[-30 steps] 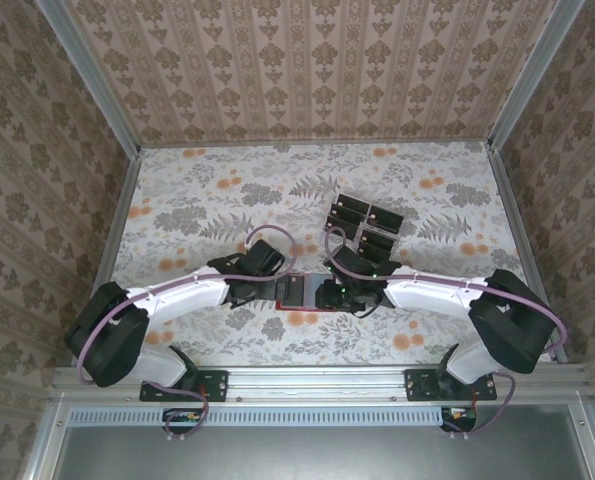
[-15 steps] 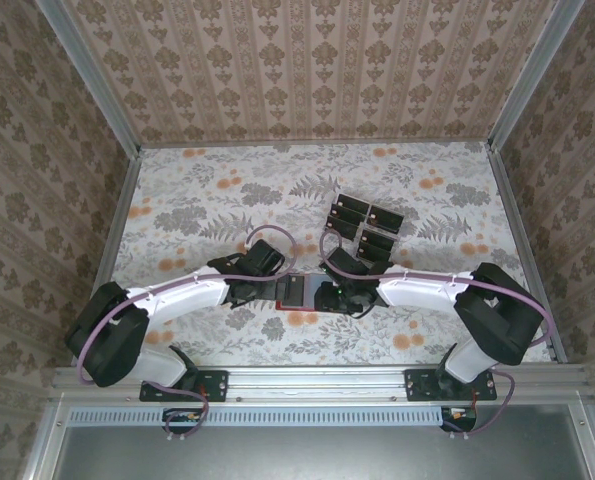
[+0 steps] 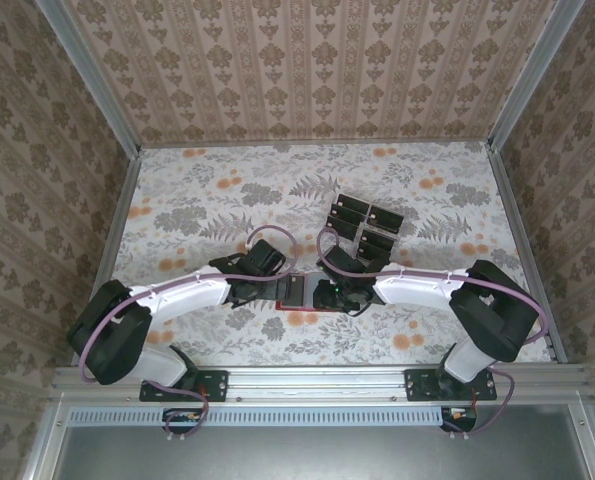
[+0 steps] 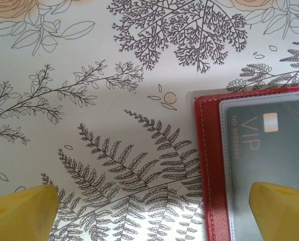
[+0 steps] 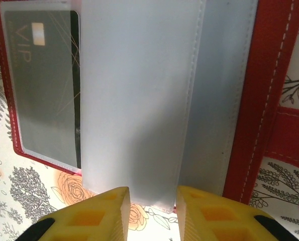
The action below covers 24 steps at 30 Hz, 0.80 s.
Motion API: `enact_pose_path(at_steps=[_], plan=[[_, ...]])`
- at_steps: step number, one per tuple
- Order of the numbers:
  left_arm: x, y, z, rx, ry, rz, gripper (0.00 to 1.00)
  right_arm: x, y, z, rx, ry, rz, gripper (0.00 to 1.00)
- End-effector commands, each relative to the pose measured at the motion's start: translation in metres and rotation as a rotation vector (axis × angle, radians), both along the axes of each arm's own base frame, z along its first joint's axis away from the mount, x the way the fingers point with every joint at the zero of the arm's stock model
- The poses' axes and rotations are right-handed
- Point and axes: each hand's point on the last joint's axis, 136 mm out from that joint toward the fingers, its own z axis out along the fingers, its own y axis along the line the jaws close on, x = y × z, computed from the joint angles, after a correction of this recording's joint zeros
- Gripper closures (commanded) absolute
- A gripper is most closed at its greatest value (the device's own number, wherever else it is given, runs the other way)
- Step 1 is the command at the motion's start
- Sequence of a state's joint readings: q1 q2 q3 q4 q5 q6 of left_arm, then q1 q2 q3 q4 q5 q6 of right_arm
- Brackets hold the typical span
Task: Put the credit cards into the card holder
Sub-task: Flip over the card slot in the card holder.
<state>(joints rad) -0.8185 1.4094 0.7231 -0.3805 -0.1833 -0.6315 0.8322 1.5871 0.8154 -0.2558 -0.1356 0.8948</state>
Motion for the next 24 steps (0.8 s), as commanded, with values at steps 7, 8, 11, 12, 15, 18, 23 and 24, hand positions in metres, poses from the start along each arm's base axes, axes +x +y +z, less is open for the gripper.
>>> enact_pose_path(at_steps=[7, 8, 11, 12, 15, 18, 23, 24], plan=[[0.002, 0.002, 0.005, -0.001, -0.024, 0.005, 0.00, 0.012, 0.025, 0.016, 0.092, -0.034, 0.006, 0.68], [0.002, 0.003, 0.004, 0.000, -0.024, 0.009, 0.00, 0.013, 0.028, 0.017, 0.100, -0.034, 0.007, 0.68], [0.001, 0.007, 0.003, -0.003, -0.022, 0.018, 0.00, 0.017, 0.038, 0.020, 0.127, -0.034, 0.015, 0.68], [0.001, 0.008, 0.003, -0.003, -0.021, 0.022, 0.00, 0.018, 0.040, 0.020, 0.134, -0.034, 0.016, 0.68], [0.001, 0.013, 0.005, -0.005, -0.026, 0.037, 0.00, 0.023, 0.048, 0.025, 0.154, -0.040, 0.020, 0.68], [0.003, 0.023, 0.009, 0.003, -0.038, 0.073, 0.00, 0.026, 0.058, 0.030, 0.169, -0.045, 0.033, 0.67], [0.003, 0.041, 0.016, 0.013, -0.060, 0.135, 0.00, 0.030, 0.081, 0.030, 0.176, -0.035, 0.074, 0.56], [0.003, 0.044, 0.018, 0.012, -0.065, 0.144, 0.00, 0.029, 0.085, 0.028, 0.172, -0.030, 0.084, 0.55]])
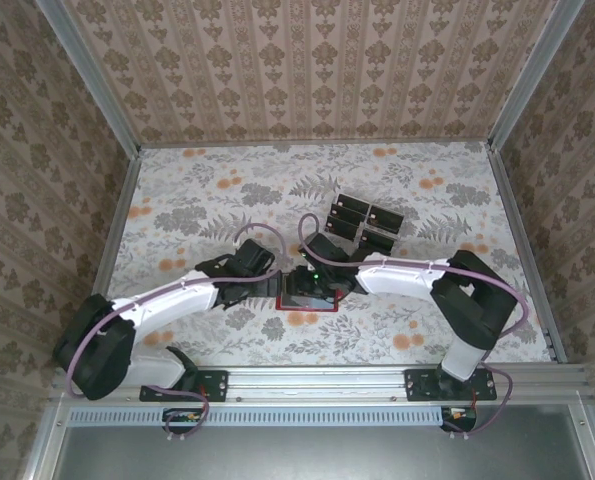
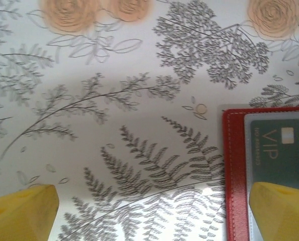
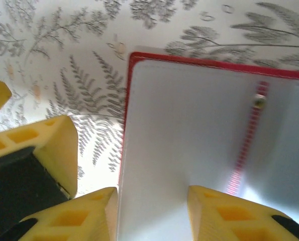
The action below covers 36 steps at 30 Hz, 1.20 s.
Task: Put the credit cards into the card holder
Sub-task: Flip over the card slot in the card holder, then pick up the credit card from the storage box.
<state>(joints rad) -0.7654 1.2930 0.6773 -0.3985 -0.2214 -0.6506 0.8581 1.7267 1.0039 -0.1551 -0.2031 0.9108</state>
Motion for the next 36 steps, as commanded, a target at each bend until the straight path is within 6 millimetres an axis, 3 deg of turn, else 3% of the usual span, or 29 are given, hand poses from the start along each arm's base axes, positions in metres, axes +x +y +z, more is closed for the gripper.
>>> enact_pose_path(at_steps=[1, 8, 11, 15, 18, 21, 23, 32, 36], plan=[[-0.004, 0.022, 0.004, 0.034, -0.010, 0.070, 0.00, -0.003, 0.021, -0.002, 0.011, 0.017, 0.048, 0.54], [-0.007, 0.035, 0.015, 0.026, -0.034, 0.103, 0.00, 0.000, 0.032, -0.033, -0.020, 0.049, 0.054, 0.53], [-0.008, 0.036, 0.017, 0.026, -0.037, 0.104, 0.00, 0.001, 0.038, -0.031, 0.000, 0.048, 0.076, 0.53], [-0.008, 0.036, 0.018, 0.026, -0.036, 0.099, 0.00, 0.004, 0.044, 0.001, 0.041, -0.006, 0.119, 0.53], [-0.007, 0.032, 0.018, 0.021, -0.032, 0.090, 0.00, 0.012, 0.038, 0.042, 0.070, -0.075, 0.133, 0.52], [-0.005, 0.027, 0.017, 0.023, -0.028, 0.072, 0.00, 0.020, 0.015, 0.070, 0.056, -0.132, 0.116, 0.52], [-0.003, 0.021, 0.017, 0.032, -0.027, 0.049, 0.00, 0.028, -0.014, 0.081, 0.003, -0.164, 0.094, 0.51], [0.004, -0.022, 0.017, 0.072, -0.025, -0.066, 0.00, 0.062, -0.138, 0.093, -0.334, -0.254, 0.033, 0.52], [0.004, -0.027, 0.011, 0.099, -0.014, -0.070, 0.00, 0.070, -0.169, 0.096, -0.466, -0.278, 0.035, 0.52]])
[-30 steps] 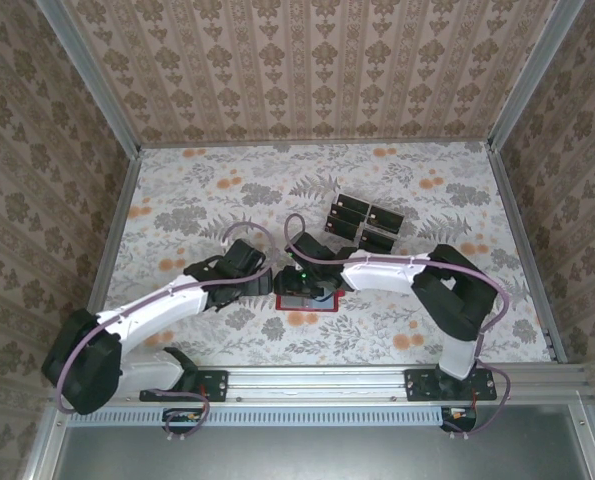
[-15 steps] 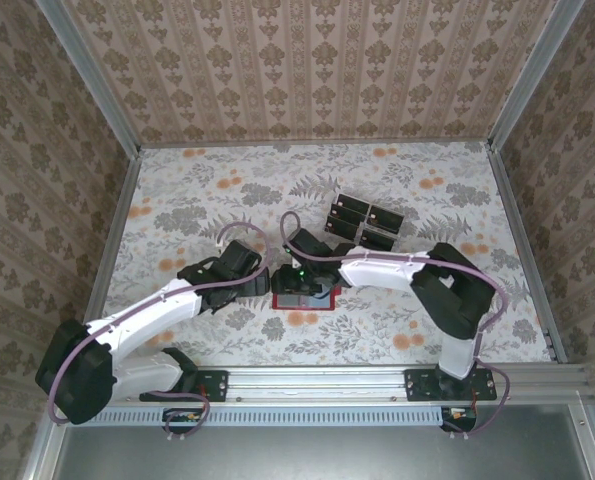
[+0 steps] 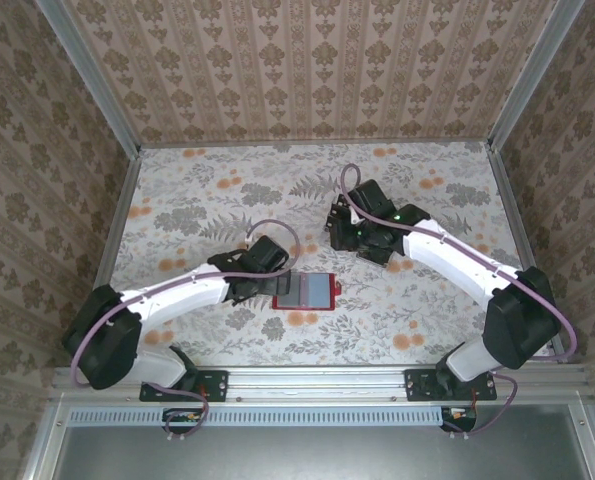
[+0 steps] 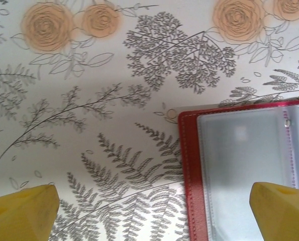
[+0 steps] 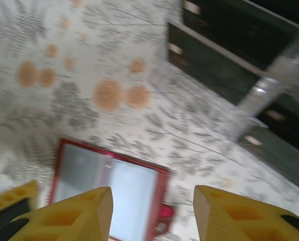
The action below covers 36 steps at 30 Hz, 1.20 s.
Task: Put the credit cards into the card holder
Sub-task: Pick up the credit card from the storage box.
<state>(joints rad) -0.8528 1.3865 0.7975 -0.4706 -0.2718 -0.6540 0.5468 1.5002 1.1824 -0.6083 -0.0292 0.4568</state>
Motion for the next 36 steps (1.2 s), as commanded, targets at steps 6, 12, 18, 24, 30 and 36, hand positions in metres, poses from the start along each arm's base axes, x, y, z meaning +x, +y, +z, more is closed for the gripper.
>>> enact_pose_path(at_steps=[6, 12, 18, 24, 30, 36], plan=[[0.001, 0.006, -0.011, 0.078, 0.005, 0.014, 0.00, 0.010, -0.059, 0.013, -0.391, -0.060, 0.043, 0.54], [-0.003, 0.011, -0.017, 0.078, 0.014, 0.032, 0.00, 0.024, -0.071, 0.012, -0.547, -0.060, 0.087, 0.55], [-0.002, 0.009, -0.014, 0.072, 0.008, 0.028, 0.00, 0.035, -0.074, 0.004, -0.646, -0.050, 0.164, 0.57], [-0.001, 0.009, -0.013, 0.069, 0.008, 0.028, 0.00, 0.038, -0.069, -0.006, -0.682, -0.039, 0.264, 0.60], [-0.002, 0.010, -0.014, 0.065, 0.011, 0.028, 0.00, 0.038, -0.076, -0.019, -0.748, -0.006, 0.303, 0.61], [-0.001, 0.010, -0.013, 0.054, 0.013, 0.037, 0.00, 0.038, -0.084, -0.029, -0.808, 0.015, 0.312, 0.62]])
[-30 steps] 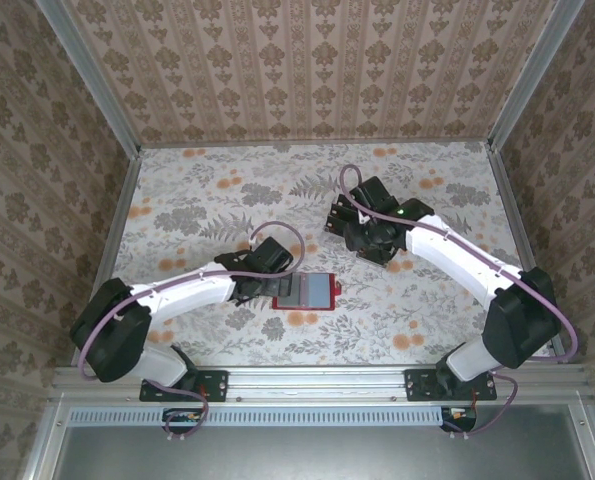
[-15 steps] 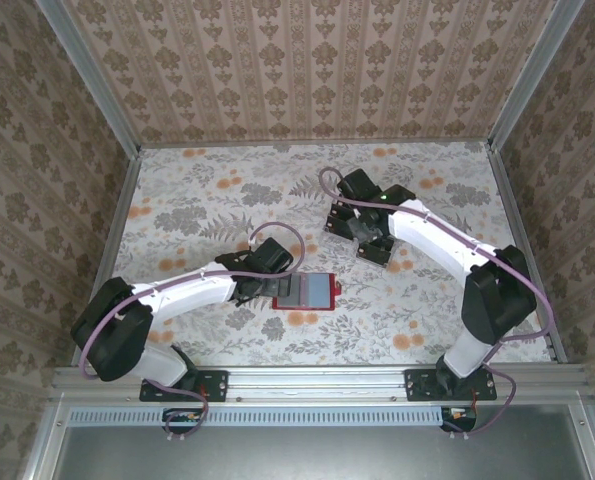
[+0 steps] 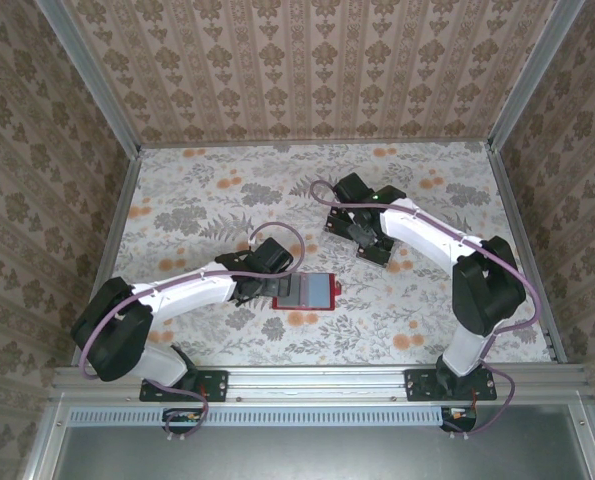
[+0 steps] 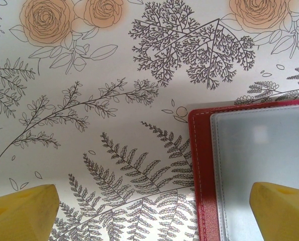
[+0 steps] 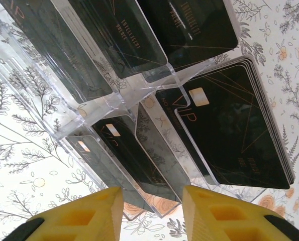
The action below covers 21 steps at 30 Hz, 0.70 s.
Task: Put the credit cards into the card holder
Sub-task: Pick up the credit card from the storage box.
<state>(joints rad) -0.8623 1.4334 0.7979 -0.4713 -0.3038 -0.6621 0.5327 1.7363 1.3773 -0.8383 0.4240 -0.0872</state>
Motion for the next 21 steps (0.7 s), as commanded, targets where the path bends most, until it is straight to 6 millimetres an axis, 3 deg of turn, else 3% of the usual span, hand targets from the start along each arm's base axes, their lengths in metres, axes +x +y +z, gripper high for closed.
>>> enact_pose_path(at_steps=[1, 21], plan=[[-0.001, 0.006, -0.001, -0.002, 0.002, 0.026, 0.00, 0.000, -0.013, -0.004, -0.090, 0.012, 0.009, 0.62], [0.000, 0.005, 0.001, -0.018, -0.001, 0.034, 0.00, 0.002, -0.026, -0.024, -0.172, 0.051, 0.012, 0.73]])
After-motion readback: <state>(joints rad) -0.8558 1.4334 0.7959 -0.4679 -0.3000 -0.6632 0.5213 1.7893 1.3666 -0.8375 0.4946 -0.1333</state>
